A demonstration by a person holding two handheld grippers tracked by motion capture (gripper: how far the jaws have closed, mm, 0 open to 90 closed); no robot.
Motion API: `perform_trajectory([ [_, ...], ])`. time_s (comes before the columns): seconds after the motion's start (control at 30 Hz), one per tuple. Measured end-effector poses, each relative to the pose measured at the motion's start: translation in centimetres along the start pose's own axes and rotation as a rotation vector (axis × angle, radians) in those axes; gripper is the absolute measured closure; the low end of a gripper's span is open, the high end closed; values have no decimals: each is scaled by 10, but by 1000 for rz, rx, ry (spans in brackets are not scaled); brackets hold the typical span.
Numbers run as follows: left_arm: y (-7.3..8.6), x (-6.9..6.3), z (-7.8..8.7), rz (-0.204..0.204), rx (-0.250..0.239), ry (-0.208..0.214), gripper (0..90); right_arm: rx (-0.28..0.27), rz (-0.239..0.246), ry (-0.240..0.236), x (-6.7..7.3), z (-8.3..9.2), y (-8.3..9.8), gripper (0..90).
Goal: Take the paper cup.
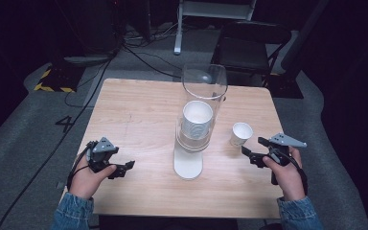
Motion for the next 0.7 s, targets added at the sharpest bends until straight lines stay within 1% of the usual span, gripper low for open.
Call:
perform_trajectory([
  [0.03, 0, 0, 0, 0, 0, 0, 170, 0, 0, 0, 0, 0, 0, 162],
  [0.07, -1, -1, 0, -6, 1, 2, 170, 4, 9, -16, 3, 2, 1, 163],
  [0.13, -2, -4, -1, -2, -7, 11, 170, 13, 25, -47, 10, 4, 5, 166],
  [0.17, -2, -5, -2, -16, -7, 14, 171, 19, 33, -62, 14, 5, 6, 167],
  [0.27, -3, -8, -4, -22, -9, 26, 174, 38, 59, -104, 23, 5, 12, 175],
  [0.3, -3, -9, -5, -32, -18, 22, 174, 45, 65, -118, 26, 4, 14, 177],
  [0.33, -3, -9, -7, -31, -28, 27, 174, 49, 67, -132, 29, 3, 16, 178],
  [0.4, -1, -6, -9, -50, -27, 21, 176, 61, 79, -148, 34, 1, 20, 177],
  [0.43, 0, -6, -10, -44, -26, 24, 176, 68, 87, -155, 37, 0, 22, 177],
  [0.47, 1, -7, -11, -35, -25, 32, 172, 85, 100, -175, 42, -3, 26, 177],
  [0.5, 1, -7, -11, -31, -24, 39, 172, 85, 100, -175, 42, -3, 26, 177],
  [0.53, 1, -7, -11, -32, -22, 45, 169, 101, 110, -196, 47, -6, 30, 177],
  [0.6, 2, -8, -11, -29, -17, 54, 168, 115, 109, -217, 51, -11, 34, 177],
  [0.63, 2, -7, -11, -35, -14, 54, 168, 123, 110, -223, 52, -13, 37, 177],
  [0.7, 4, -7, -13, -23, -2, 39, 166, 130, 118, -222, 53, -16, 39, 177],
])
Point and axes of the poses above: each handheld gripper's, and its own axes: z roughly backward along the jaws, y roughly out of its underside, x roughly to its left, the point moved 1 cm from there along -z, roughly forward along the jaws, and after that the axes turned 15 degrees about -z, right-handed, at the moved point
